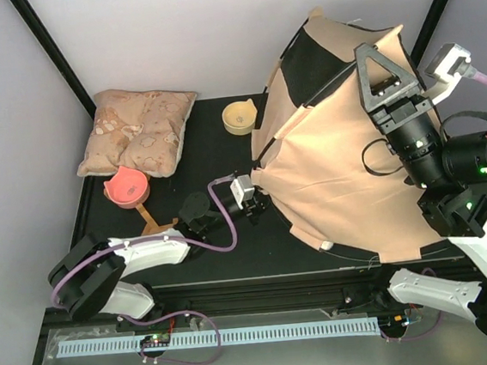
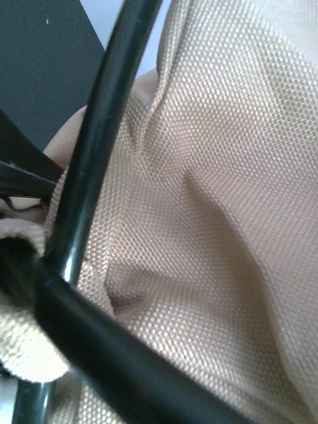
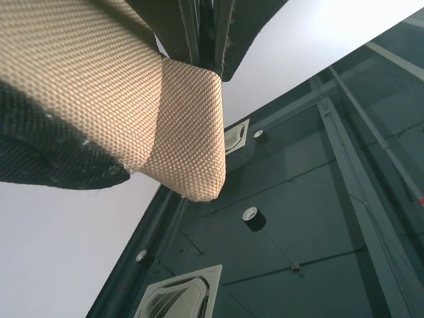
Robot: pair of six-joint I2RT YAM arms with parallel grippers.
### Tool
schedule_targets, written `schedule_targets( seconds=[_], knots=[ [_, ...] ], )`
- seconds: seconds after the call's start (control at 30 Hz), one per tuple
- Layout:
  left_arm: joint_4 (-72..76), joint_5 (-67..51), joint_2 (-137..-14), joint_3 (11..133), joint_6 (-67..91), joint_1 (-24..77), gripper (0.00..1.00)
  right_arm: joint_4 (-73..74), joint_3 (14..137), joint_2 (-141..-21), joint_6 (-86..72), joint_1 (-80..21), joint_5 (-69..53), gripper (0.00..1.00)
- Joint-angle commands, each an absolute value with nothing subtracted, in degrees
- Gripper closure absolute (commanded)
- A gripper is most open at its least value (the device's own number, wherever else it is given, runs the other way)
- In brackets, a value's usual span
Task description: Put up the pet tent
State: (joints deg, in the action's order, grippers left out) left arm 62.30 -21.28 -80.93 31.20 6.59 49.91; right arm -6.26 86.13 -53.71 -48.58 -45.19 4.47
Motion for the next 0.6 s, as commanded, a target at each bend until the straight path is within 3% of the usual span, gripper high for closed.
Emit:
schedule_targets(
  seconds=[0.0, 0.07, 0.43, 0.57],
  knots=[
    [62.4, -22.2, -77.4, 32.0, 7.9, 49.8, 0.92, -9.5, 84.8, -52.8, -48.7, -45.2, 6.6, 0.99],
    [59.7, -21.6, -76.2, 32.5, 8.0, 49.8, 0.98, -9.6, 84.4, -52.6, -48.1, -45.2, 7.5, 0.94],
    [51.2, -19.4, -71.1, 34.5, 7.8, 49.8, 0.99, -9.9, 83.1, -52.8, -47.6, -45.2, 7.9, 0.90],
    [50.3, -16.5, -70.6, 34.8, 10.4, 49.8, 0.99, -9.8, 82.8, -52.6, -47.5, -45.2, 8.3, 0.65]
  ],
)
